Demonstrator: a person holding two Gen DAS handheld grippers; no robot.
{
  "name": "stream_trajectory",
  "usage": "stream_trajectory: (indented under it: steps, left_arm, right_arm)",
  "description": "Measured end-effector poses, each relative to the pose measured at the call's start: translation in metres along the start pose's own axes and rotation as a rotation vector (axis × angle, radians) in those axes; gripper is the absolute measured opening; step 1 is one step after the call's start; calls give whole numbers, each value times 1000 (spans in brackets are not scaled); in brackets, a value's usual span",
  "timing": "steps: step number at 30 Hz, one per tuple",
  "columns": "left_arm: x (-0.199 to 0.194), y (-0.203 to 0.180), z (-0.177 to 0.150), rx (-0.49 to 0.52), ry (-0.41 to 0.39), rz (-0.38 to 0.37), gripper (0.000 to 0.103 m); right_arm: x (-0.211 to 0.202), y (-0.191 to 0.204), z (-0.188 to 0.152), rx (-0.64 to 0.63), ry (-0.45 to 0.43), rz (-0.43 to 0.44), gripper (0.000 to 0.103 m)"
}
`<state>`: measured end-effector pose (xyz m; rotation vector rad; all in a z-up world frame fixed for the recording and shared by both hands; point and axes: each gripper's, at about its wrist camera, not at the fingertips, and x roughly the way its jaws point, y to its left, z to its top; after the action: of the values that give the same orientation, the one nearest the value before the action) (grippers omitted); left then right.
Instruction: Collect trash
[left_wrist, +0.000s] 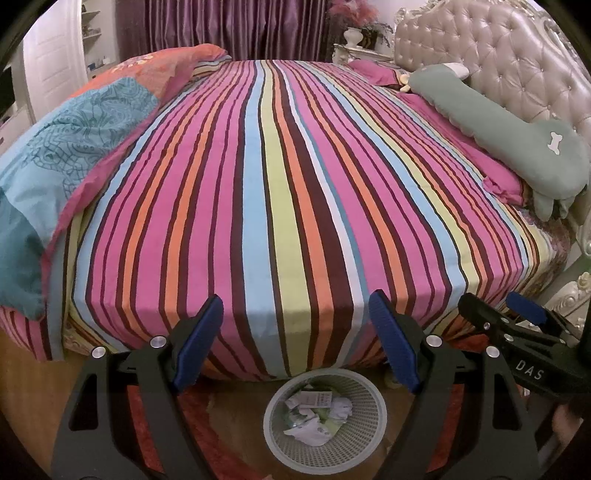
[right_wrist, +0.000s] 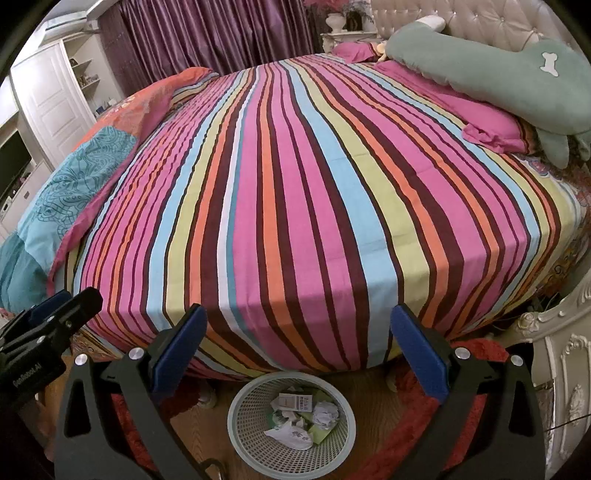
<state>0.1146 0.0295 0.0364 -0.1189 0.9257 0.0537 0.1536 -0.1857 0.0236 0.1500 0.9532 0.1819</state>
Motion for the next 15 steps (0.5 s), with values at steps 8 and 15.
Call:
stream_trajectory:
  steps: [8, 15]
  left_arm:
    - [0, 0, 1, 4, 5, -6, 79]
    - [2, -2, 2, 18, 4, 13, 79]
  right_arm:
    - [1, 1, 2, -7, -3, 2, 95]
    - [0, 6, 4, -24, -7, 4, 95]
